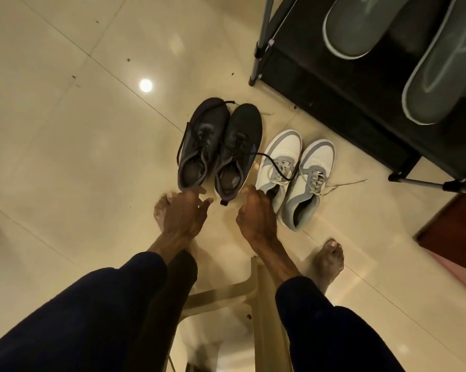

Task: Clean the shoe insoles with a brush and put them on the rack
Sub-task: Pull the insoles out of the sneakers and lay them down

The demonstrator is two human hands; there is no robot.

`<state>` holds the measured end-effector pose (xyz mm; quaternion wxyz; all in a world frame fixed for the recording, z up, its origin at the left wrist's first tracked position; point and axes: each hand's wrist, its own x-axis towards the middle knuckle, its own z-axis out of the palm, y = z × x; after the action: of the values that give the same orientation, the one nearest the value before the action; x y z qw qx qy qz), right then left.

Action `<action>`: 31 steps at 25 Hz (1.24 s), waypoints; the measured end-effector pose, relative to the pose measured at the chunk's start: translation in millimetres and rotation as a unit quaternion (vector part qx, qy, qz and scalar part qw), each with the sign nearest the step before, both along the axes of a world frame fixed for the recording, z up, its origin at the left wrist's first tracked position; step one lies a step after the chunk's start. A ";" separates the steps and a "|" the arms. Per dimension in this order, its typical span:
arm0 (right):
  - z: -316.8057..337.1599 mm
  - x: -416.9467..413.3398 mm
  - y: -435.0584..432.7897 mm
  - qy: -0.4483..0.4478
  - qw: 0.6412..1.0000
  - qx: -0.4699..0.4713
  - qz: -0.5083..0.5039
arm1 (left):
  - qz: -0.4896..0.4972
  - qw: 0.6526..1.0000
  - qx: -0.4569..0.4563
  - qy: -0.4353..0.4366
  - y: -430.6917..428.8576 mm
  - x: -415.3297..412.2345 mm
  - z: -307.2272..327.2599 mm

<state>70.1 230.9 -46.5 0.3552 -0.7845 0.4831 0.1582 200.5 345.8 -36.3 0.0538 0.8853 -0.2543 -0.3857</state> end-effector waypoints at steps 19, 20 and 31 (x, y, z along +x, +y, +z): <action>187.0 -75.8 -197.9 -0.304 0.748 0.200 -0.555 | 0.332 0.858 -0.348 0.181 -249.0 -51.7 191.6; 191.1 -69.0 -207.9 -0.330 0.688 0.248 -0.597 | 0.387 0.831 -0.350 0.195 -263.3 -41.1 191.5; 174.7 -65.8 -172.7 -0.227 0.782 0.043 -0.578 | 0.379 0.839 -0.197 0.337 -231.1 -40.7 177.7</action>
<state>4.2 58.2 128.3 0.5131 -0.3550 0.7440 -0.2392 159.8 114.7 141.4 0.4519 0.6983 0.0644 -0.5514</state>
